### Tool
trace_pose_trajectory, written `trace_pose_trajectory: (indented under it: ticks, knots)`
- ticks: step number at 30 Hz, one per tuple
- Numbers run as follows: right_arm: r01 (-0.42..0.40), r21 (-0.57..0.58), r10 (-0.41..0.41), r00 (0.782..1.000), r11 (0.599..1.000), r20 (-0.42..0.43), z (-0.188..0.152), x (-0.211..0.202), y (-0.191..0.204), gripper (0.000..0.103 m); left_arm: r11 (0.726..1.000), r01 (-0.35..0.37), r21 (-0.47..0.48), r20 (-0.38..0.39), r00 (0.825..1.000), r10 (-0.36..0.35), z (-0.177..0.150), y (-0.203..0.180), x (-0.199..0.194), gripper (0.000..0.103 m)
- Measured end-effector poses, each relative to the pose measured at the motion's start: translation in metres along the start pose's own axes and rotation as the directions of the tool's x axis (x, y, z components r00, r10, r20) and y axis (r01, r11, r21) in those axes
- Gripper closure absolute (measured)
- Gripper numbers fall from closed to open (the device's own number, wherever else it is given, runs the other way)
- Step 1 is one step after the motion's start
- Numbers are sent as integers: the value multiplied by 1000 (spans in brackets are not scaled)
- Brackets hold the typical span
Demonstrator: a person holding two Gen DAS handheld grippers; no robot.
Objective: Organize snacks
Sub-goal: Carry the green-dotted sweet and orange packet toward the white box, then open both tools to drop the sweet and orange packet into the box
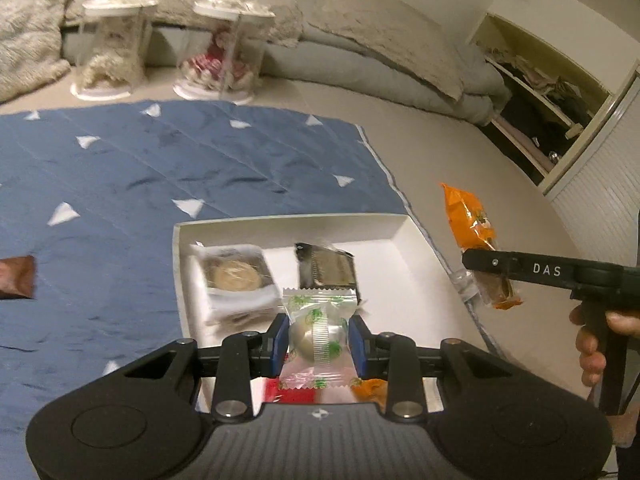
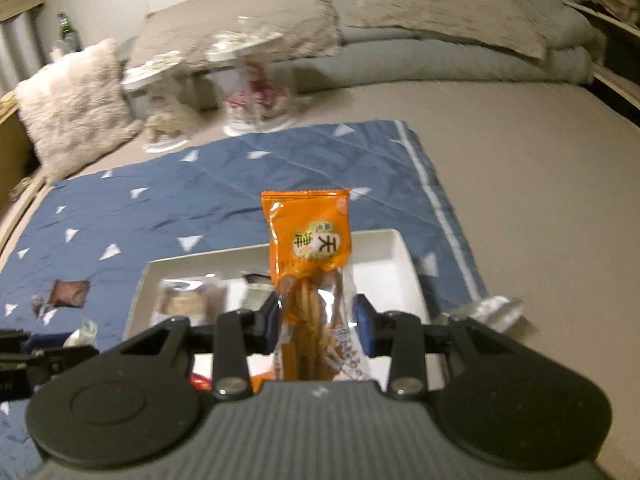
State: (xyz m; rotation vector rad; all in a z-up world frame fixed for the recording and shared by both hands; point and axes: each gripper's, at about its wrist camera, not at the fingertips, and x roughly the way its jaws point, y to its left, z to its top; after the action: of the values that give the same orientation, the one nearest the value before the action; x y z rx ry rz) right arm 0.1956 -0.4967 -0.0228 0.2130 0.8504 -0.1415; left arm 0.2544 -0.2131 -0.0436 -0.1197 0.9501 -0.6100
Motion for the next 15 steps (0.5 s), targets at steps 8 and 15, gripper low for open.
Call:
trace_pose_trajectory:
  ticks: [8,15]
  knots:
    - [27,38,-25,998,999,-56,0,26,-17,60,994,105,2,-57,993,-105,-1,-27,48,69]
    - [40,45,-35,992,998,-118,-1,46,-24,59,973,224,-55,-98,969,-228,-13,-49,92,69]
